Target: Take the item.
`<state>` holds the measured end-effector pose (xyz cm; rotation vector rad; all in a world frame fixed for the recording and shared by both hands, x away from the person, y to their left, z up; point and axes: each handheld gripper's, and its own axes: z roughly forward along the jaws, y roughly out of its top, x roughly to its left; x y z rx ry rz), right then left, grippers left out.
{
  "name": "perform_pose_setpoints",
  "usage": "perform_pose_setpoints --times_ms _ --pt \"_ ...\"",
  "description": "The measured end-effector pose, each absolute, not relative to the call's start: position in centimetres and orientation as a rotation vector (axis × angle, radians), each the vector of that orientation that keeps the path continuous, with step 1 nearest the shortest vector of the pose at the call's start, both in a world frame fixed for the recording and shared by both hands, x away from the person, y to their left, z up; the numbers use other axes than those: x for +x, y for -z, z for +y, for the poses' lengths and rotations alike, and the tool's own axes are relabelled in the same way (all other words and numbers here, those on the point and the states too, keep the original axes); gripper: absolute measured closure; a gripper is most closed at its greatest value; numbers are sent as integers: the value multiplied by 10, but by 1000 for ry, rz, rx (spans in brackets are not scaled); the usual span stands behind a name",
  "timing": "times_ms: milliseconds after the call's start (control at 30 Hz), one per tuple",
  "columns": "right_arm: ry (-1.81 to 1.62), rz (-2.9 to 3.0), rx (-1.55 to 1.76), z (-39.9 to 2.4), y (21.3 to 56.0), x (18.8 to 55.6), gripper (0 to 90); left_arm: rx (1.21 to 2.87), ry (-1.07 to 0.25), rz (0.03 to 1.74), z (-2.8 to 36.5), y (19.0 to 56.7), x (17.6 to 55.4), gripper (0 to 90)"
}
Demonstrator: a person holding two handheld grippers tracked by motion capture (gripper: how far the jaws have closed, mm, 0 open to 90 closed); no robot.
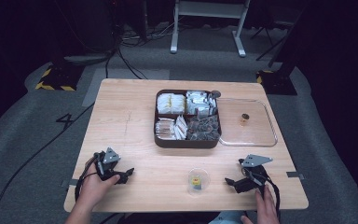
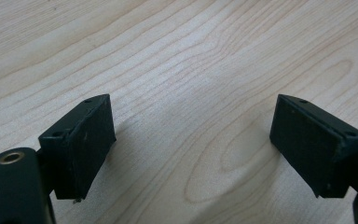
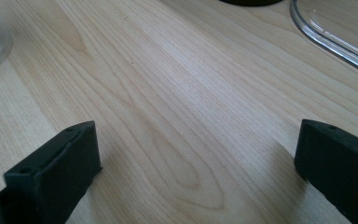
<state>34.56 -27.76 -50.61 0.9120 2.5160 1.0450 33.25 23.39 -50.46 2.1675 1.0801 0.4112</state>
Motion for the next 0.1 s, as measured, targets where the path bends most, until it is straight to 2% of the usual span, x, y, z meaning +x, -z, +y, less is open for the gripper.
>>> perform_pose_setpoints --times_ms 100 --pt "-1045 2516 910 -278 506 346 2 2164 -420 1091 233 505 332 141"
